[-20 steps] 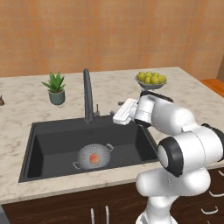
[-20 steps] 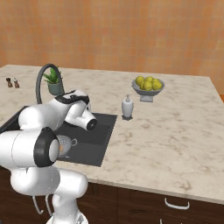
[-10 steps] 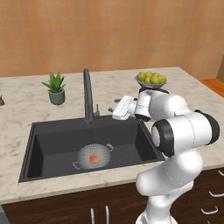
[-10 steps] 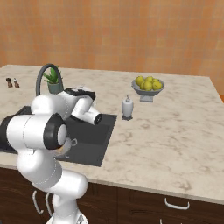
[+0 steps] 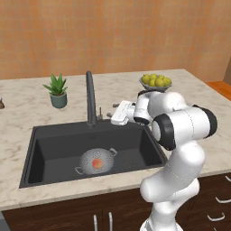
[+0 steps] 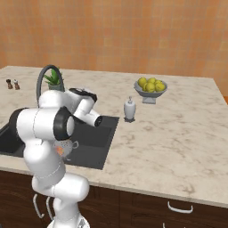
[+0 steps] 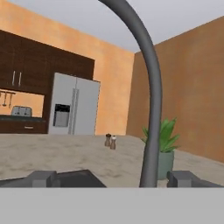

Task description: Put the colander in the sink, put the peach in the colander, and turn on the sink faucet and pour water over the colander.

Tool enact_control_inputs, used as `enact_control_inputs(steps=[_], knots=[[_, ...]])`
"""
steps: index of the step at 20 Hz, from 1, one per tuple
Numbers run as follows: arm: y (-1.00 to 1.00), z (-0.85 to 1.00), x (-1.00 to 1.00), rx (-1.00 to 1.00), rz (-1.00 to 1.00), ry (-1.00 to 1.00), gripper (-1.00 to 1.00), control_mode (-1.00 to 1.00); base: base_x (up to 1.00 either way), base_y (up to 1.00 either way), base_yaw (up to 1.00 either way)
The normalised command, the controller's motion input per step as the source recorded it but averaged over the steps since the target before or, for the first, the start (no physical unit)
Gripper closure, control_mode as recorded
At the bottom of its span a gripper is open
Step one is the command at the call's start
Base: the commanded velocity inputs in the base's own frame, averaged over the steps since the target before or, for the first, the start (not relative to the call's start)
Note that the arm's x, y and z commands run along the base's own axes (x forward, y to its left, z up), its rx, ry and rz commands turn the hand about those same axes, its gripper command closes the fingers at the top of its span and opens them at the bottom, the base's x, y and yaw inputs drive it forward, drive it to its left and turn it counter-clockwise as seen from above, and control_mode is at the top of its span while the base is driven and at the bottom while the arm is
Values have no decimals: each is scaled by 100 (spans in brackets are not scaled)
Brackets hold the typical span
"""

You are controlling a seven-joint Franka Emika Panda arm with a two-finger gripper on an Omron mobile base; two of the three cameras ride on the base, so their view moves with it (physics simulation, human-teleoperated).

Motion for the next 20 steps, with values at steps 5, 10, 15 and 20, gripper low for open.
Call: enact_control_inputs(steps=[5, 10, 15, 20], knots=[[17, -32, 64, 0, -1, 11, -100, -100, 0, 0, 0], [1, -33, 55, 0, -1, 7, -100, -100, 0, 0, 0], [0, -33, 48, 0, -1, 0, -100, -100, 0, 0, 0], [8, -20, 40, 0, -2, 0, -100, -100, 0, 0, 0]])
